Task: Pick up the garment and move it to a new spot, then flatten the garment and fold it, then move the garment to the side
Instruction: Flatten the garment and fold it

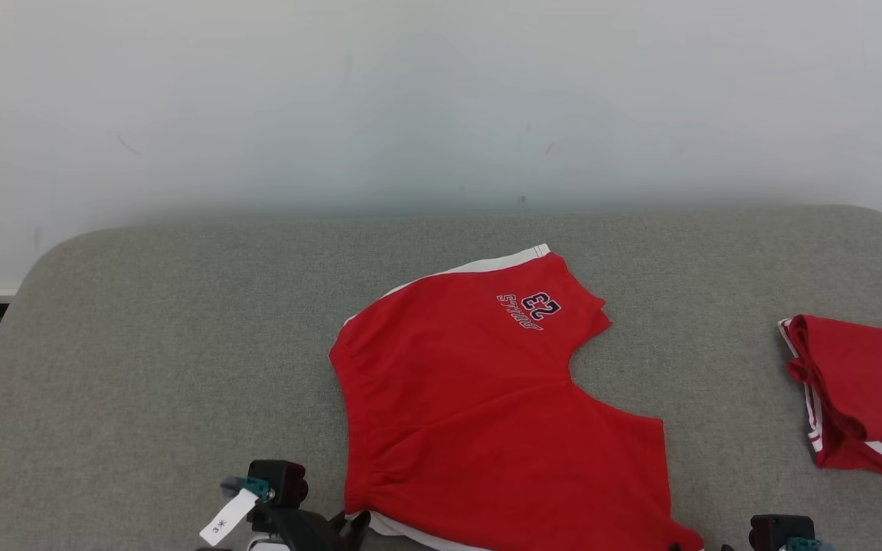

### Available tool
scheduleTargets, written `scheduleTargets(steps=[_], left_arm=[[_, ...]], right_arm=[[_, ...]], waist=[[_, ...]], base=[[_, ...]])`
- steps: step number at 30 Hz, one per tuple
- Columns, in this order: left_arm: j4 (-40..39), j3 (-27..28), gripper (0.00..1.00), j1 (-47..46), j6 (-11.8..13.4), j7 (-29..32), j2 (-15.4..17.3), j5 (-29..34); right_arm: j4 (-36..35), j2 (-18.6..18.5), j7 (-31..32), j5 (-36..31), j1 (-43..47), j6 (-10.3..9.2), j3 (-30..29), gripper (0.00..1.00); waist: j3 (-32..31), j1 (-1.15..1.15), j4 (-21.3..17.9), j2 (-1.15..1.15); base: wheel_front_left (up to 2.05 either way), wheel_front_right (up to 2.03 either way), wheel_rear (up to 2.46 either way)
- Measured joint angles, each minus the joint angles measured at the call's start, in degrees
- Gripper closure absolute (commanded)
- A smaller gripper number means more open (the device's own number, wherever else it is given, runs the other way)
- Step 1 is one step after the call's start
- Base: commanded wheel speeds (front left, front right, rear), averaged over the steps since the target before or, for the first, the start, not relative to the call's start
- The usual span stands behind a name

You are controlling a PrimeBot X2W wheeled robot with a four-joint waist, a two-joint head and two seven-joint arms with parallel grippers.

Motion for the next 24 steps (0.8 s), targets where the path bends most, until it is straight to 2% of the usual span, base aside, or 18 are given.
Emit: scheduleTargets(steps=[5,10,11,13,23,24], left_arm=[[1.14,-0.4,0.71,-0.62,-1.02,-0.93,-0.19,0.37],[2.42,-0.52,0.72,-0.81,-1.69,-1.42,-0.35,0.38],[2.59,-0.58,0.73,-0.81,-1.86,-1.54,-0.36,0.38],[3.05,-0.66,0.72,-0.82,-1.91,-1.92,-0.49,0.38],[4.99,-1.34,0.72,-0.9,-2.89,-2.9,-1.2,0.55],[5.19,-1.35,0.73,-0.9,-2.9,-2.94,-1.23,0.55]], right_arm=[[0.75,0.04,0.01,0.02,-0.04,-0.11,-0.19,0.0],[1.94,0.24,0.1,0.38,-0.94,-0.11,-0.43,0.0],[2.1,0.26,0.26,0.62,-1.16,-0.1,-0.44,0.05],[2.59,0.31,0.52,0.63,-1.12,-0.1,-0.45,0.0],[4.1,0.58,1.11,1.62,-0.76,0.23,-0.37,0.0],[4.27,0.54,1.11,1.62,-0.76,0.23,-0.41,0.17]], waist=[[0.1,0.0,-0.02,0.0],[0.12,0.0,0.14,0.0],[0.11,0.0,0.2,0.0],[0.06,0.0,0.36,0.0],[-0.44,0.0,1.44,0.0],[-0.46,0.0,1.48,0.0]], base=[[0.0,0.0,0.0],[0.0,0.0,0.0],[0.0,0.0,0.0],[0.0,0.0,0.0],[0.0,0.0,0.0],[0.0,0.0,0.0]])
